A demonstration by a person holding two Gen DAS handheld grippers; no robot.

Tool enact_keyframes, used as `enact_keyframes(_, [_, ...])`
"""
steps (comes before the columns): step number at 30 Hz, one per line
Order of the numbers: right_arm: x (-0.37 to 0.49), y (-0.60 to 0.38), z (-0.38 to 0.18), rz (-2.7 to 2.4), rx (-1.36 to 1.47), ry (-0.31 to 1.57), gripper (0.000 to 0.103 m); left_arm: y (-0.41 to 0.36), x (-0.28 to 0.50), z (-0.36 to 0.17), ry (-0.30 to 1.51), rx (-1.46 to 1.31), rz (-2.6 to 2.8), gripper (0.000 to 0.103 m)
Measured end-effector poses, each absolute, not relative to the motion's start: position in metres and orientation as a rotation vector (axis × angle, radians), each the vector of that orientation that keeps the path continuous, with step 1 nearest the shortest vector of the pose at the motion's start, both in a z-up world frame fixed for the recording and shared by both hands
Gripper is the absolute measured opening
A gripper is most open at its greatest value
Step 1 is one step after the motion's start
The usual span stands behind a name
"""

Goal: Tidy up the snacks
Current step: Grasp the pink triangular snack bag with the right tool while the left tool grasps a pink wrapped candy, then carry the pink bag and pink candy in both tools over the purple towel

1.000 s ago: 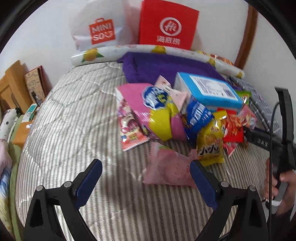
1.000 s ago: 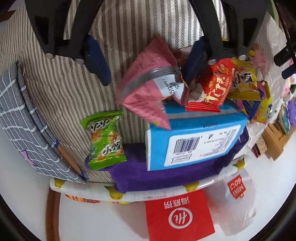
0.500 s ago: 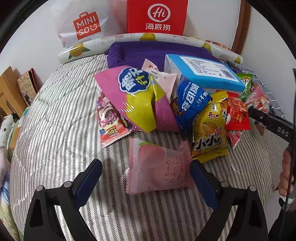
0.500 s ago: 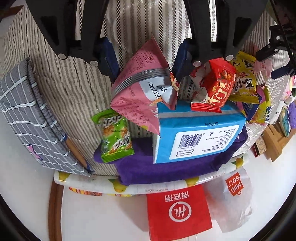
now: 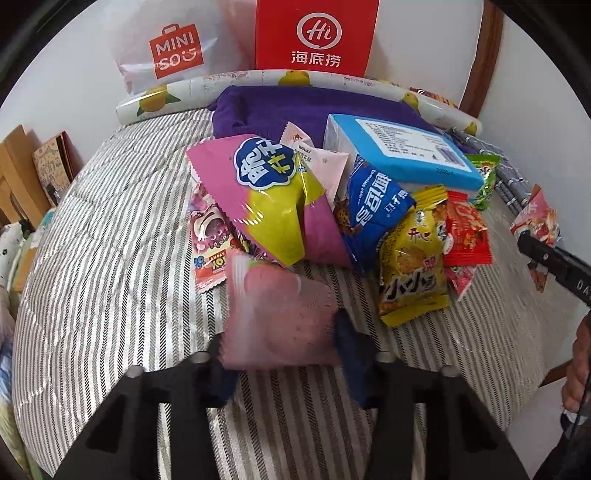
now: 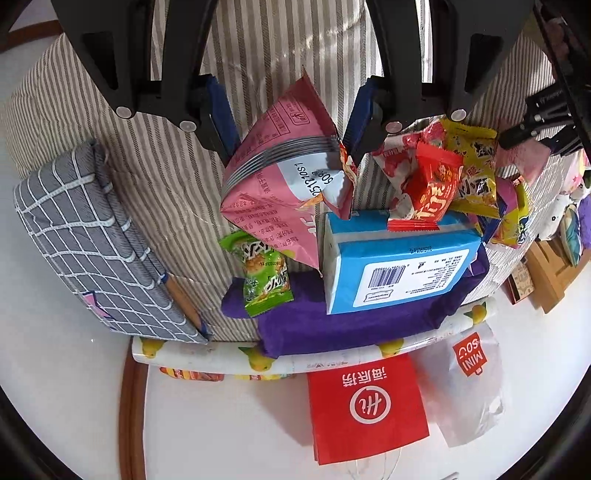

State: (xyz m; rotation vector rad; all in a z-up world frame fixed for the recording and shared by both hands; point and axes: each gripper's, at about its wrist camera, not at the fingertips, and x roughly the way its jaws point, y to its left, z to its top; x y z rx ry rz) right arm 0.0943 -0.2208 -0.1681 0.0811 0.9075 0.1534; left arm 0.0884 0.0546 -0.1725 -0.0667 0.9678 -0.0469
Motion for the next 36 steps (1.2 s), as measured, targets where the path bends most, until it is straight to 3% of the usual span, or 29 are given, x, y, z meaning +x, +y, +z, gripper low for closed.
enact_keyframes(18, [0.069,-0.22,-0.113,0.141,0.082,0.838,0.054,0.067,0.067,-0.113,0.875,-0.093,-0.073,0.037])
enact_keyframes(36, [0.115,-0.213,-0.078,0.145,0.067,0.804,0.054,0.069,0.125,-0.062,0.822,-0.073,-0.08,0.037])
